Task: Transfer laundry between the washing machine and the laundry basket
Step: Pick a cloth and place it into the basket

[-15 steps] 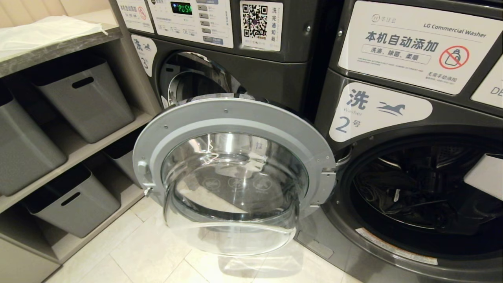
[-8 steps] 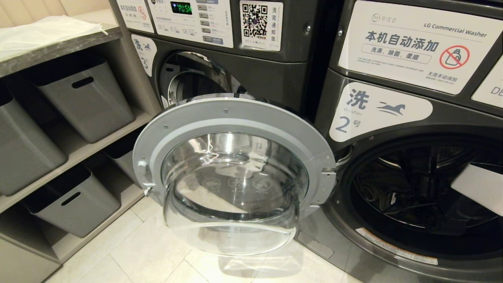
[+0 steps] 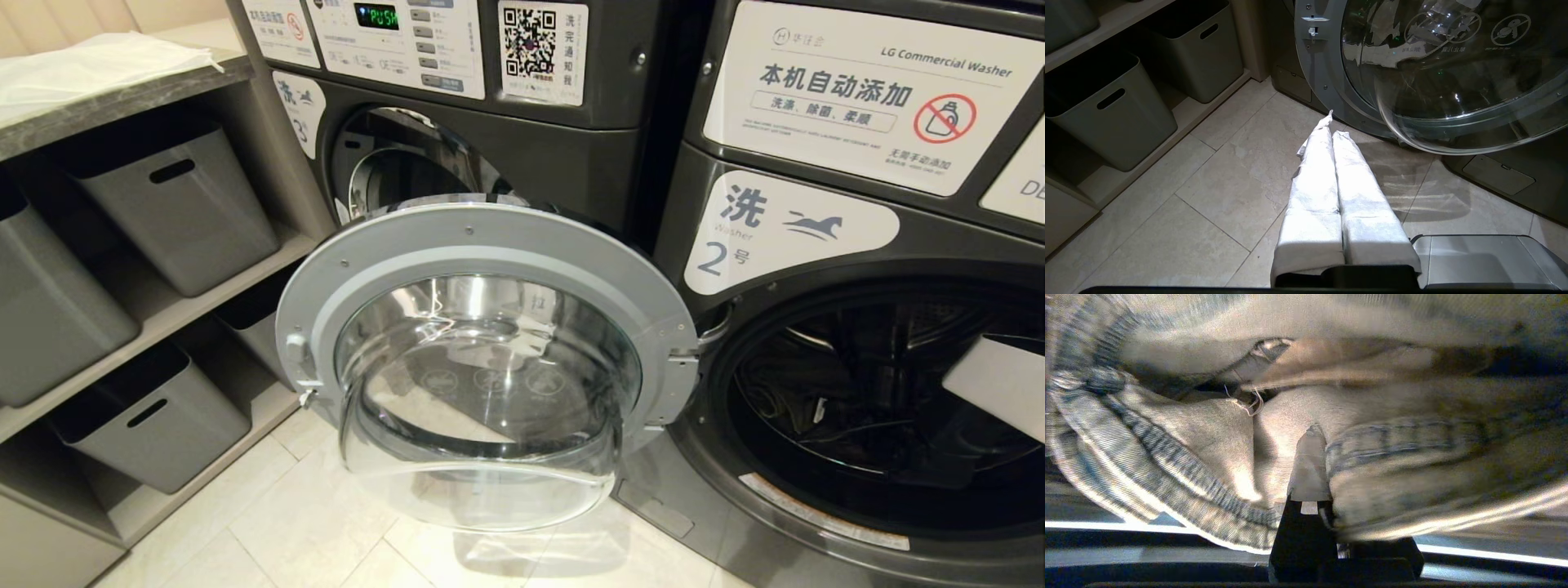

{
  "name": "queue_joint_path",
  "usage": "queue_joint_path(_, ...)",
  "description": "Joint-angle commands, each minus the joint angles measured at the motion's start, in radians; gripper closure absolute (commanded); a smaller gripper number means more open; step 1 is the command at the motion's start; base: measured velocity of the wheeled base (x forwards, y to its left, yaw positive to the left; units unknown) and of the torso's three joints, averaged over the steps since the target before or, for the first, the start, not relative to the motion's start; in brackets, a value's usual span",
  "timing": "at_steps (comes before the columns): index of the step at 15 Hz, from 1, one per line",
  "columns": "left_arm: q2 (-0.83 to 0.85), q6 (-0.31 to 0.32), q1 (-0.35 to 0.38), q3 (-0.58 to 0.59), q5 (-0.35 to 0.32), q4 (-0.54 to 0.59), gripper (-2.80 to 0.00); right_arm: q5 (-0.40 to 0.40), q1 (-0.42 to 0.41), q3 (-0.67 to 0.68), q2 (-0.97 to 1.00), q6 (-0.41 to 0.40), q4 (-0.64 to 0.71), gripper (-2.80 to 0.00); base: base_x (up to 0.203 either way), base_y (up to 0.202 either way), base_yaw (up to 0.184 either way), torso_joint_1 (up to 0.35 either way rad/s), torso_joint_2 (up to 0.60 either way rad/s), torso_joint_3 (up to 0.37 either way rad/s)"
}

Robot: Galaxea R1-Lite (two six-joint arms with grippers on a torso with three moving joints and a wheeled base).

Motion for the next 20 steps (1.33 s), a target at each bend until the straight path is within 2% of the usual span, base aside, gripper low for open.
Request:
queue_joint_path(1,-0.002,0.0,0.0,0.002,0.0,0.0,0.0,-0.001,0.0,0.042,-0.068,0.006,0.002,0.0,0.0,0.0,0.0,0.0,0.0,0.0)
queue_joint_path(4,-0.002,0.0,0.0,0.002,0.0,0.0,0.0,0.015,0.001,0.257,-0.204,0.016,0.039,0.0,0.0,0.0,0.0,0.0,0.0,0.0)
queue_joint_path(7,-0.002,0.0,0.0,0.002,0.0,0.0,0.0,0.09,0.007,0.507,-0.368,0.019,0.065,0.0,0.0,0.0,0.0,0.0,0.0,0.0)
queue_joint_path(10,-0.002,0.0,0.0,0.002,0.0,0.0,0.0,0.116,0.008,0.618,-0.512,0.047,0.073,0.0,0.0,0.0,0.0,0.0,0.0,0.0)
queue_joint_path(14,-0.002,0.0,0.0,0.002,0.0,0.0,0.0,0.158,0.01,0.793,-0.684,0.041,0.086,0.0,0.0,0.0,0.0,0.0,0.0,0.0)
queue_joint_path(17,-0.002,0.0,0.0,0.002,0.0,0.0,0.0,0.165,0.009,0.838,-0.829,0.035,0.187,0.0,0.0,0.0,0.0,0.0,0.0,0.0)
queue_joint_path(20,-0.002,0.0,0.0,0.002,0.0,0.0,0.0,0.148,0.009,0.895,-0.987,0.028,0.212,0.0,0.0,0.0,0.0,0.0,0.0,0.0)
